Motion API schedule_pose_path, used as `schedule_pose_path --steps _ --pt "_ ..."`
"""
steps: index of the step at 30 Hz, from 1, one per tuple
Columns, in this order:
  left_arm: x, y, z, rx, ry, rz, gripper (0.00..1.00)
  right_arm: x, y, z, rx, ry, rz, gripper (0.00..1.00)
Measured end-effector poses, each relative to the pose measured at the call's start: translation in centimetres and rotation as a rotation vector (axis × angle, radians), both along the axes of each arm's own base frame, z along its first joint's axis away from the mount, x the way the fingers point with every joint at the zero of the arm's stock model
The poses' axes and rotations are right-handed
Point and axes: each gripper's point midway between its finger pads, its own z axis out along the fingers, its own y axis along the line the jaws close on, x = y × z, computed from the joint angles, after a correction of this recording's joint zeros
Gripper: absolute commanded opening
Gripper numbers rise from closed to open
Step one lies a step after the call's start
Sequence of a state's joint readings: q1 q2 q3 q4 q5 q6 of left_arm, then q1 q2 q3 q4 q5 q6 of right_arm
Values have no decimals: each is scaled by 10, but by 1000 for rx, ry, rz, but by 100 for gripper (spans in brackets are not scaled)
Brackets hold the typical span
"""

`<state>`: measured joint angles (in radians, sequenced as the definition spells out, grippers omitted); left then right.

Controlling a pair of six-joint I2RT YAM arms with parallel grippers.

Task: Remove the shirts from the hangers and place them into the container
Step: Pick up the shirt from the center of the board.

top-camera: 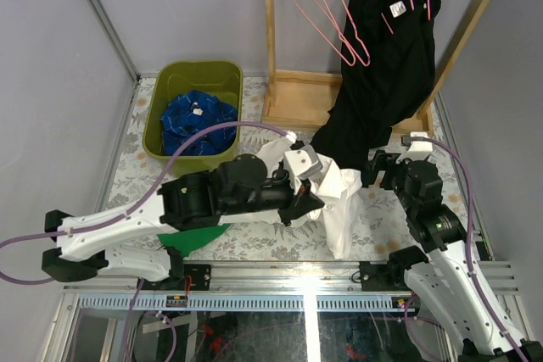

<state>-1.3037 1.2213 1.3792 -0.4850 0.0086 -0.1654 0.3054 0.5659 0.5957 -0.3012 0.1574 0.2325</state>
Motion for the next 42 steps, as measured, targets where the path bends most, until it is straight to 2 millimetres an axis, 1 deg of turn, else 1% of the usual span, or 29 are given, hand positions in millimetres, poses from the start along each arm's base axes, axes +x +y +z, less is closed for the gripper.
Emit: schedule_pose_path --steps 5,7,10,12,14,16,17,19,22,24,25,26,27,28,30,31,33,36,38,39,40,41,42 --pt "-15 13 44 -135 -17 -62 0 1 -13 5 3 -28 -80 85" --pt "-23 15 69 -189 -21 -96 0 1 -15 5 5 -30 -98 86" --pt "-33 14 112 -280 -34 -155 0 1 -19 6 8 -34 -122 85" --pt "-39 14 134 -336 -49 -186 0 1 -20 7 15 -38 -132 85" --pt "-41 15 142 -363 -58 -194 0 1 -20 7 20 -39 -135 85" --pt "-37 15 142 -363 -61 -176 0 1 -20 9 24 -44 -138 85" --pt "-33 14 138 -356 -63 -154 0 1 -21 9 25 -46 -141 85" --pt "-21 11 126 -327 -63 -96 0 0 -22 10 25 -52 -148 85" --pt "13 9 84 -239 -40 43 0 0 -23 12 26 -57 -150 85" --pt "53 18 41 -162 6 173 0 -1 -23 11 25 -53 -149 86" --pt "79 28 13 -112 39 258 0 -1 -23 10 23 -48 -149 86" --pt "105 43 -23 -45 81 354 0 -1 -23 8 21 -43 -148 86" --pt "120 55 -51 12 117 415 0 -1 -22 7 20 -38 -146 86" --pt "134 71 -84 83 161 482 0 -1 -22 5 18 -30 -143 86" --pt "139 86 -127 181 215 525 1 0 -21 1 12 -11 -139 86" --pt "136 90 -146 229 239 527 1 0 -20 -1 10 -4 -136 86" --pt "128 95 -175 308 277 521 5 0 -19 -3 9 4 -132 86" --pt "122 94 -202 381 316 501 18 0 -18 -3 10 8 -126 86" --pt "117 89 -214 416 330 480 19 0 -18 -4 11 9 -124 86" --pt "113 85 -219 428 334 461 21 0 -18 -4 10 10 -124 86" --pt "108 81 -223 437 339 441 25 0 -17 -4 10 11 -124 86" --pt "102 75 -227 449 345 414 31 0 -17 -5 9 13 -123 86" --pt "96 68 -231 461 351 384 34 0 -17 -5 9 14 -123 86"
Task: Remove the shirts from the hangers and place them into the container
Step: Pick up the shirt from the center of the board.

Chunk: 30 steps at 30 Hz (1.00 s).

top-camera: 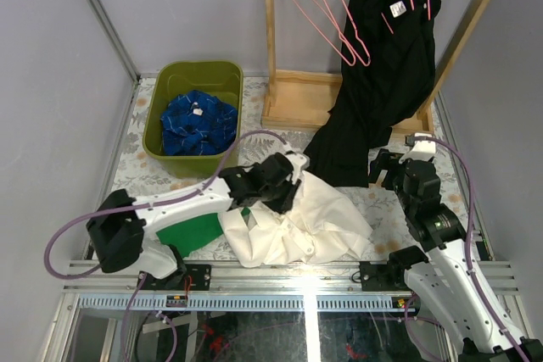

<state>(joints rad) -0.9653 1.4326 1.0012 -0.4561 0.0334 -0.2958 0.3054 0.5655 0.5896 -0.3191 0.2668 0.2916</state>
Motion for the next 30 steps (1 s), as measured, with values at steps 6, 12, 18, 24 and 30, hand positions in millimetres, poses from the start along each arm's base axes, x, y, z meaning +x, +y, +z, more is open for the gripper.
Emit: schedule_pose_path --steps 6,12,18,24,30 --pt "-45 -31 -27 19 92 -162 86 0 0 -2 -11 10 6 87" --pt "-51 -29 -41 30 114 -153 100 0 2 -5 -14 21 21 87" --pt "-45 -32 -56 45 108 -139 100 1 5 -11 -16 47 33 87" --pt "-40 -42 -88 108 103 -134 100 1 8 -13 -12 57 48 88" --pt "-23 -59 -104 156 6 -118 56 1 8 -12 -11 50 46 88"
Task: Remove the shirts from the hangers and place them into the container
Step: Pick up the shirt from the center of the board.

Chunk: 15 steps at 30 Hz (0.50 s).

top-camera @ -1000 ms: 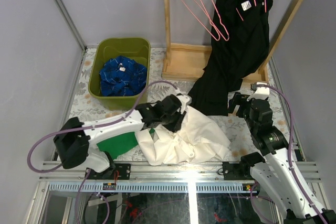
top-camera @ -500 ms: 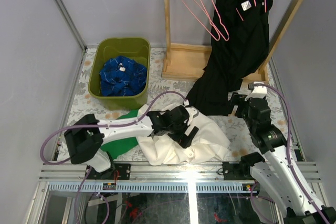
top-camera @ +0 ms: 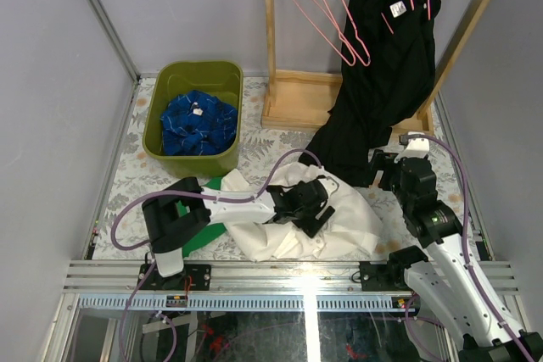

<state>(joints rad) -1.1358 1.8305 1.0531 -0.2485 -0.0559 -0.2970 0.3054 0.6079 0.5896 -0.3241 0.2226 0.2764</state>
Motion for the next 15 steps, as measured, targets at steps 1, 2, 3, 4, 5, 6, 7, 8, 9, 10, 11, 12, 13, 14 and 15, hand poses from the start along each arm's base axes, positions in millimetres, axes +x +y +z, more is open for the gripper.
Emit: schedule_pose_path --steps 1,2,3,4,5,6,7,8,9,10,11,12,13,14,15 --pt "0 -1 0 -1 -6 -1 49 0 0 1 1 -2 0 88" --pt "4 -2 -2 0 -25 3 41 0 0 1 2 -4 0 88" --pt "8 -4 -3 0 -41 11 32 0 0 2 2 -7 0 88" --pt "11 -5 -4 -7 -52 18 23 -1 0 2 3 -8 -1 88" --pt "15 -7 -4 -14 -65 30 11 -1 0 2 3 -10 -1 88" --pt "18 -8 -5 -22 -75 44 2 -1 0 3 3 -10 -1 88" --pt "20 -10 -5 -32 -86 56 0 -1 0 3 3 -11 -1 88" --pt "21 -12 -5 -39 -92 66 0 -1 -1 3 4 -13 -2 88" --pt "22 -13 -5 -43 -96 75 0 -1 -1 4 4 -14 -2 88" --pt "22 -13 -4 -41 -103 81 0 -1 -1 4 4 -16 -2 88" --pt "22 -13 -2 -44 -112 90 0 -1 -1 5 5 -19 -3 88" --pt "22 -13 1 -51 -120 99 0 -1 -1 5 5 -20 -3 88" --pt "23 -13 5 -59 -131 112 0 -2 -1 6 5 -23 -4 88" --pt "24 -10 8 -63 -142 127 0 -2 -1 6 6 -25 -5 88" --pt "23 -1 10 -43 -146 142 0 -2 -2 7 6 -29 -7 88"
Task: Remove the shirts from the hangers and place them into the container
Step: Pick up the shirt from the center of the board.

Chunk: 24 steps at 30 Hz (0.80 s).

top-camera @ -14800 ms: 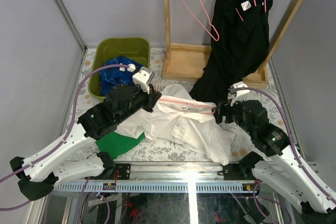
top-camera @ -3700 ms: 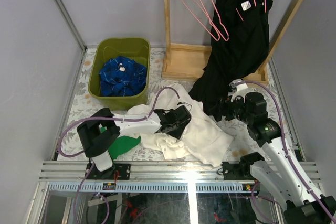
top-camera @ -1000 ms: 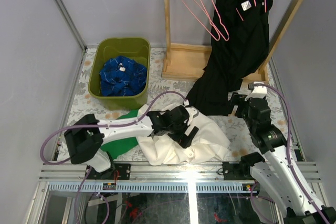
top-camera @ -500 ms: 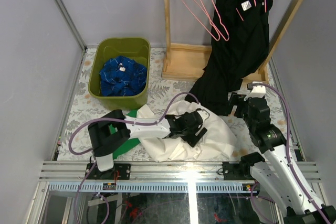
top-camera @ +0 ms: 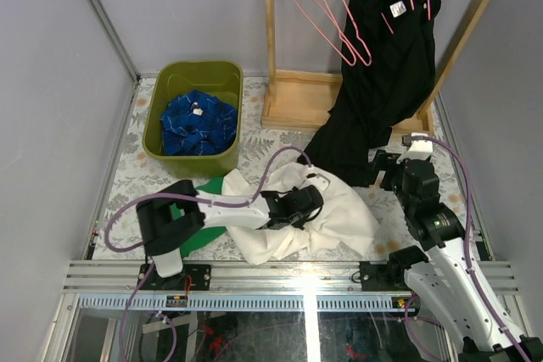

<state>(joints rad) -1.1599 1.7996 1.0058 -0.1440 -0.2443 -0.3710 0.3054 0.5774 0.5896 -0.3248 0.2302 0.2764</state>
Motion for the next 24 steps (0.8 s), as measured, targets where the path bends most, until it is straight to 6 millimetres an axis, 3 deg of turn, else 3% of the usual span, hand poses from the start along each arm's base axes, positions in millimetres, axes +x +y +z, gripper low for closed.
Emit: schedule_pose_path --steps 3,6,14,18,24 --pt "-4 35 10 91 -25 45 0 0 -3 3 -2 -12 -13 88" --pt "5 56 41 111 -100 100 0 -1 -5 6 -2 -27 -22 88" --pt "28 77 152 -63 -311 228 0 -6 -15 4 -25 -53 -58 89" --pt "33 90 184 -95 -373 273 0 -7 -17 5 -28 -63 -64 89" --pt "51 114 216 -96 -426 342 0 -8 -19 6 -31 -67 -73 89"
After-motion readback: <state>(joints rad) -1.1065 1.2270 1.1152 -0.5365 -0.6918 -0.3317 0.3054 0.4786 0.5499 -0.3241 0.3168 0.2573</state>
